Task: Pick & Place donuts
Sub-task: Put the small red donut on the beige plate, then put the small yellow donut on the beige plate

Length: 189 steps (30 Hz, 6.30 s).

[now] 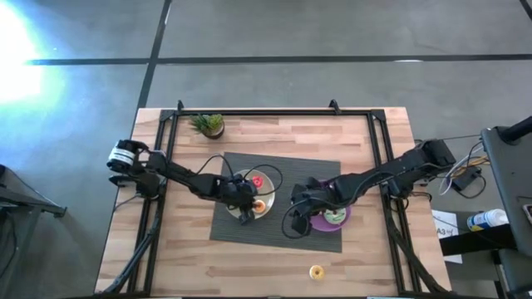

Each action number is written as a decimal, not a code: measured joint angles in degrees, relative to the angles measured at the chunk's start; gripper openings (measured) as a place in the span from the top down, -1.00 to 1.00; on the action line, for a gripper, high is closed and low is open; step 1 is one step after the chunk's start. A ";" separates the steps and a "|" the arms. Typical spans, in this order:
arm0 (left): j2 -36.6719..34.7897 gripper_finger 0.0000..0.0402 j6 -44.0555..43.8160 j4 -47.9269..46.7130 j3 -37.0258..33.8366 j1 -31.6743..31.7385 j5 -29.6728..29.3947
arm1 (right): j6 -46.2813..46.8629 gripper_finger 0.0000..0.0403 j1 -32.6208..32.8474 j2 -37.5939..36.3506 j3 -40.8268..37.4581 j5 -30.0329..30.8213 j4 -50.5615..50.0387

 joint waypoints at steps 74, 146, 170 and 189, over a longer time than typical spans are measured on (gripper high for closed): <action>-9.97 0.50 -16.31 16.92 6.03 13.11 30.96 | -60.38 0.58 1.65 -0.96 7.28 17.81 6.38; -38.83 0.05 -8.27 -25.12 2.38 -8.62 -25.59 | -25.31 0.08 -3.64 7.69 14.12 -13.43 -22.11; -38.77 0.05 -4.44 -25.11 2.38 -8.98 -21.32 | -0.96 0.08 21.91 21.31 14.25 -13.90 -9.97; -38.75 0.05 -5.88 -26.63 2.38 -10.34 -21.43 | -0.47 0.92 18.30 20.61 14.34 -12.26 -10.85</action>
